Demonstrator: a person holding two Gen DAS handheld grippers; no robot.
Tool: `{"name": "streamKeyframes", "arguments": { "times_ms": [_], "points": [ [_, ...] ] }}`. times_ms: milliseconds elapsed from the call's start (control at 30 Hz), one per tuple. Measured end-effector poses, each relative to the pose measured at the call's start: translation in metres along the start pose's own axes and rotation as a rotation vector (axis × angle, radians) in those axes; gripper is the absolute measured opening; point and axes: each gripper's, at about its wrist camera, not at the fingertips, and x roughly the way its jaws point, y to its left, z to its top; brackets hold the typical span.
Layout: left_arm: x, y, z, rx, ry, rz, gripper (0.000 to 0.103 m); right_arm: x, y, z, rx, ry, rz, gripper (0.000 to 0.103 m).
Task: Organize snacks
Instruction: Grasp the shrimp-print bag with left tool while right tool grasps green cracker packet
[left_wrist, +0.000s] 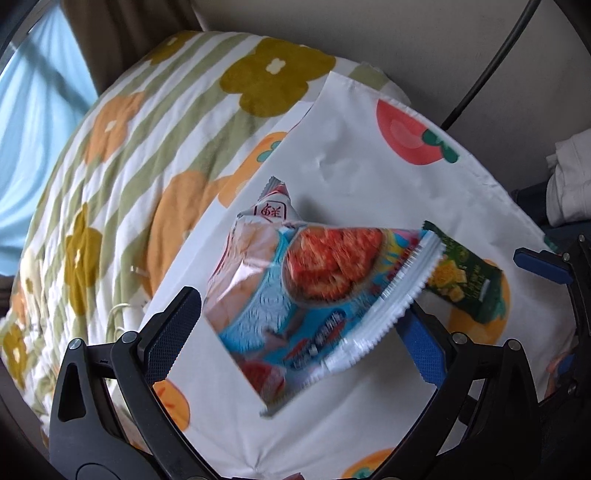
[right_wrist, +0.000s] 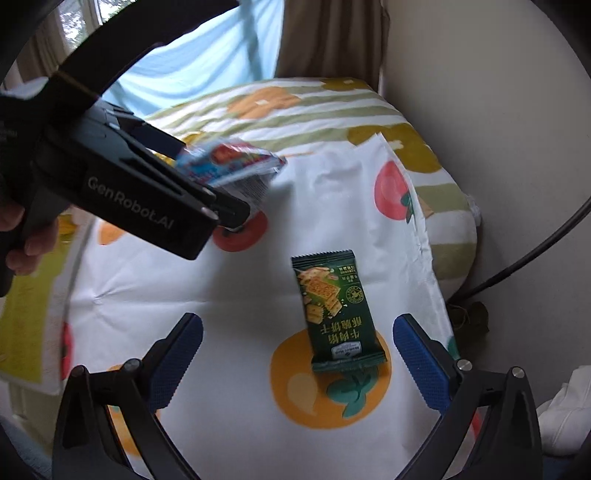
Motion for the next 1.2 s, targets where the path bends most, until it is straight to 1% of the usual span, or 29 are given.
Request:
{"name": "streamKeyframes", "arguments": {
  "times_ms": [100, 233, 300, 333, 400, 433, 467, 533, 633, 733, 833, 967, 1100, 1200],
  "points": [
    [0.013, 0.004, 0.006, 0.017, 0.005, 0.016, 0.101, 0.014, -0.001, 0.002, 0.030, 0.007, -0.015, 0.103],
    [0.032, 0.013, 0.011, -0.003, 0.032, -0.026, 0.101, 0.024, -0.002, 0.005, 0.053, -0.007, -0.070, 0.103],
    [0.037, 0.017, 0.010, -0.010, 0.036, -0.042, 0.095, 0.030, -0.002, 0.007, 0.052, -0.002, -0.097, 0.103],
    [0.038, 0.018, 0.010, -0.008, 0.033, -0.033, 0.086, 0.033, -0.002, 0.008, 0.051, 0.004, -0.097, 0.103],
    [0.039, 0.019, 0.010, -0.004, 0.032, -0.044, 0.081, 0.035, -0.004, 0.010, 0.061, 0.005, -0.096, 0.103],
    [0.038, 0.021, 0.009, -0.004, 0.030, -0.051, 0.076, 0.036, -0.003, 0.012, 0.064, 0.006, -0.094, 0.103],
    [0.037, 0.021, 0.009, -0.003, 0.030, -0.046, 0.074, 0.037, -0.003, 0.012, 0.064, 0.009, -0.097, 0.103],
    [0.035, 0.019, 0.006, 0.009, 0.035, -0.027, 0.073, 0.038, -0.002, 0.013, 0.060, 0.014, -0.099, 0.103],
    [0.032, 0.017, -0.006, 0.007, 0.050, -0.036, 0.073, 0.042, -0.005, 0.014, 0.064, 0.037, -0.095, 0.103],
    [0.027, 0.016, -0.023, -0.021, 0.083, -0.048, 0.073, 0.046, -0.009, 0.014, 0.055, 0.064, -0.075, 0.103],
    [0.023, 0.014, -0.041, -0.052, 0.108, -0.057, 0.073, 0.048, -0.009, 0.015, 0.018, 0.080, -0.071, 0.099],
    [0.018, 0.014, -0.061, -0.109, 0.130, -0.052, 0.073, 0.048, -0.007, 0.008, -0.037, 0.095, -0.084, 0.093],
    [0.014, 0.013, -0.076, -0.161, 0.142, -0.069, 0.073, 0.048, -0.005, 0.003, -0.082, 0.114, -0.070, 0.093],
    [0.011, 0.013, -0.082, -0.187, 0.143, -0.073, 0.073, 0.050, -0.002, 0.001, -0.117, 0.146, -0.029, 0.093]
  ]
}}
